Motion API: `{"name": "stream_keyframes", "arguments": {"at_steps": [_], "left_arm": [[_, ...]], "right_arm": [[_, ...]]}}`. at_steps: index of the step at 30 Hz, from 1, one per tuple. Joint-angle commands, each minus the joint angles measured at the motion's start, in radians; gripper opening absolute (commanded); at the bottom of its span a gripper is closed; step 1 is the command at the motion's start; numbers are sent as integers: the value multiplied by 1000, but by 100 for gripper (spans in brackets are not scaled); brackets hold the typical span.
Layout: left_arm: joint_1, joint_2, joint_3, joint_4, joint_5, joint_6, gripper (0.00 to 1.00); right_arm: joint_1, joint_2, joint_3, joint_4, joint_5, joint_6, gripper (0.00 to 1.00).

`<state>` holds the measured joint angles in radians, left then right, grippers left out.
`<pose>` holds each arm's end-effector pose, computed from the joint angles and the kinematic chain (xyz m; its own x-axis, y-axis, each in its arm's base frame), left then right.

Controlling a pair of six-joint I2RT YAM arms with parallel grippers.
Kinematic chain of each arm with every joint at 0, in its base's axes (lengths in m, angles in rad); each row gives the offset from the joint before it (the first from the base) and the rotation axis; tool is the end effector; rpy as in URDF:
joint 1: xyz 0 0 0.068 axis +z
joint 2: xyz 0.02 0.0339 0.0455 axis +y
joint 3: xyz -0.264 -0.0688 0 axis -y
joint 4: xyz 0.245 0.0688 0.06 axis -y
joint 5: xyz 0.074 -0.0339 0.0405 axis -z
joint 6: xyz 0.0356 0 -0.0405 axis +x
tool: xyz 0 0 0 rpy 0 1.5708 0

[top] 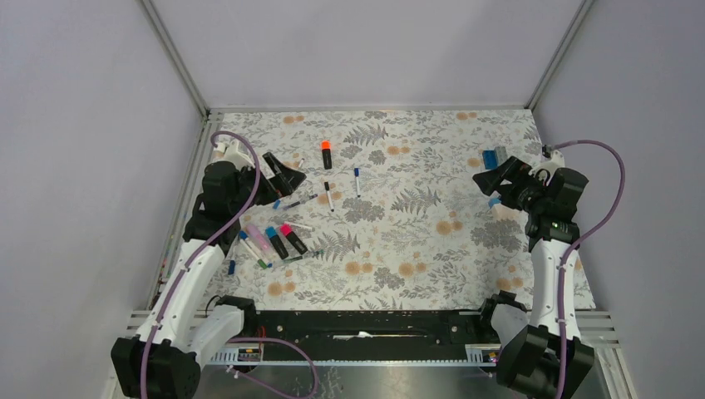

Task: Open the pen caps
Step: Pick up the pen from the center of the board.

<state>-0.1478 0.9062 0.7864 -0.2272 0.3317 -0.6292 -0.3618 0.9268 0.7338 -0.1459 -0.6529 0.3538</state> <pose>0.2049 -0.0422 0.3150 -0.5322 -0.4833 -0.6951 0.1595 0.7491 -0.6430 0.2040 -0.0541 0.3025 -0.3799 0.4380 -0.8147 -0.1312 0.8464 0.5162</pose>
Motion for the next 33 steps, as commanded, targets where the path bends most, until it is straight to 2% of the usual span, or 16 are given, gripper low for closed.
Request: {"name": "stream_keyframes", "arguments": {"at_steps": [1,7,10,12,17,19,21,25,28,33], "left_arm": [[7,27,28,-2,-4,-34,99],[-3,45,21,-5,-8,-33,99],[-65,69,24,-3,-44,-11,99],[-127,94,38,-5,-100,8,99],[-357,246,149,-65,-431,28,99],[-429,333,196,-58,-515,19,99],[-472,447,256,-56,-570,16,99],[-505,622,372,-69,-618,31,99],[-517,758,473,-102,-615,38,99],[-523,943,616,-118,-630,42,99]], "right_arm": [[4,8,43,4,3,17,98],[4,1,-1,59,-99,-53,98],[6,-6,-14,90,-260,-164,98],[15,8,13,34,-336,-270,98],[137,79,122,-204,-312,-544,98],[139,101,122,-231,-372,-606,98],[139,91,90,-191,-359,-592,98],[138,46,12,-139,-319,-601,98],[138,70,22,-171,-316,-614,98],[138,85,22,-167,-213,-616,99]]}}
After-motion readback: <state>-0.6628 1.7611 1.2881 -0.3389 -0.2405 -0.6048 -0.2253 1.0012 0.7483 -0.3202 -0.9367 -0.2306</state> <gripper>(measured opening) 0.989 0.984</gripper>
